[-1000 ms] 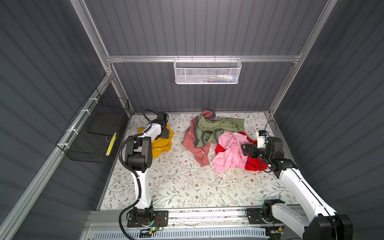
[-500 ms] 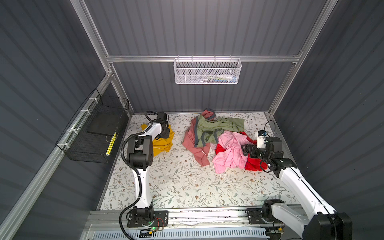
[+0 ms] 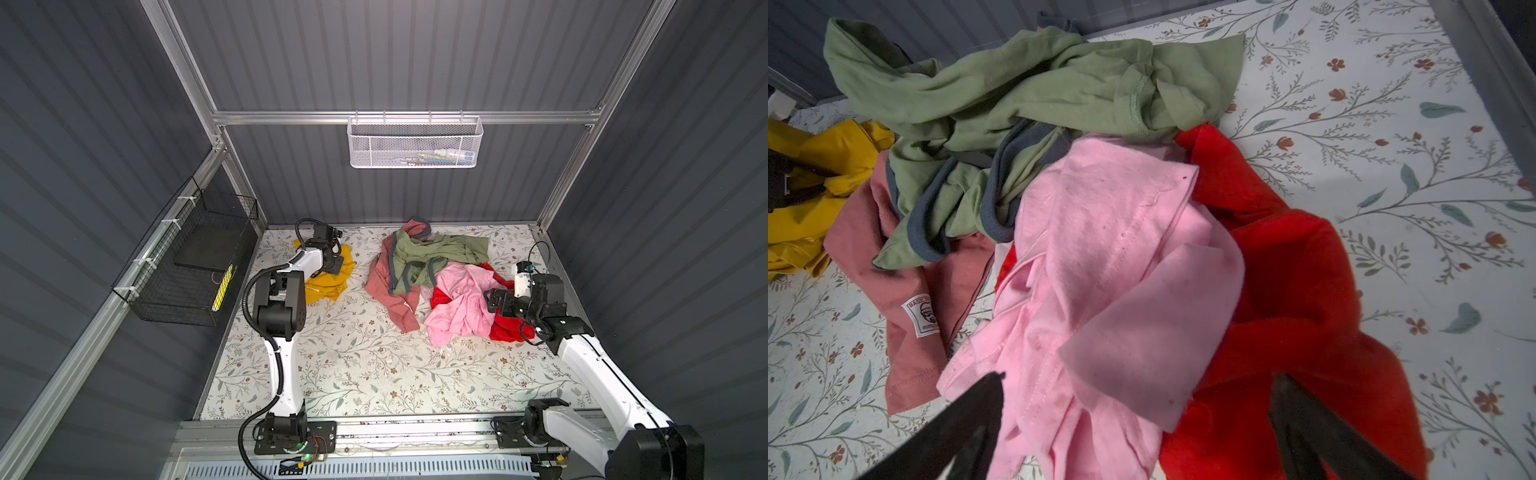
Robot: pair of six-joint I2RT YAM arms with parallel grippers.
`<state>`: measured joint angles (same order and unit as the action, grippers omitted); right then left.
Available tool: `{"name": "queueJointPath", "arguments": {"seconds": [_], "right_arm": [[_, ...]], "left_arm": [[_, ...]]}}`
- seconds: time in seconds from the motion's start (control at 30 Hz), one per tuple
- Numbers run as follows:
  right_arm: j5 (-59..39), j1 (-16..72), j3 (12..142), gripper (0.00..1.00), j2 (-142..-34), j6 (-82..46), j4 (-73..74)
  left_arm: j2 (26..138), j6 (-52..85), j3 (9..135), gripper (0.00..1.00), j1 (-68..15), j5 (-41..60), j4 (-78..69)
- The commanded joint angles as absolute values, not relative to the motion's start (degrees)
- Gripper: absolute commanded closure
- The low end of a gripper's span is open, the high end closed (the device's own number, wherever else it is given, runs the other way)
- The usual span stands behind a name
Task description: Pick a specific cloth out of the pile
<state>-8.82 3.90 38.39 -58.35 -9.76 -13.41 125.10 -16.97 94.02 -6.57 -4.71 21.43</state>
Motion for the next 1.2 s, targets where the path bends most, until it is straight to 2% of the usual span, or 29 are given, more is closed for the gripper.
{"name": "queueJointPath", "arguments": {"seconds": [0.0,0.2,0.4,0.63,0.77,0.83,1.03,1.17], "right_arm": [[-7.70,4.09,39.90,0.01,-58.10,-8.59,-13.54],[-6.64,4.11,39.65,0.01,-58.08,-7.92,-13.27],[-5.72,4.07,39.68,0.01,-58.16,-6.90,-12.77],[-5.32,4.05,39.44,0.01,-58.40,-6.73,-11.47],[-4.80,4.04,40.25,0.01,-58.77,-6.51,-11.77],[-3.97,4.05,40.34,0.01,-58.62,-6.23,-11.37],[-0.73,3.82,39.17,0.01,-57.70,-4.47,-8.43],[0.90,3.45,38.45,0.01,-57.22,-3.42,-6.23]], "left_arm": [[125.66,-22.52,93.42,0.92,-6.06,-1.09,19.39],[125.14,-23.08,92.46,0.91,-5.89,-0.43,20.82],[124.45,-22.76,91.20,0.87,-5.38,-4.12,20.95],[123.10,-19.72,91.17,0.66,-5.19,-2.06,20.83],[120.85,-17.35,89.00,0.46,-5.22,-2.41,18.43],[119.93,-16.09,87.91,0.31,-5.21,-3.42,17.31],[115.74,-10.71,84.86,0.12,-5.30,-7.03,14.06],[109.81,-6.04,77.98,0.02,-5.32,-9.55,7.76]]}}
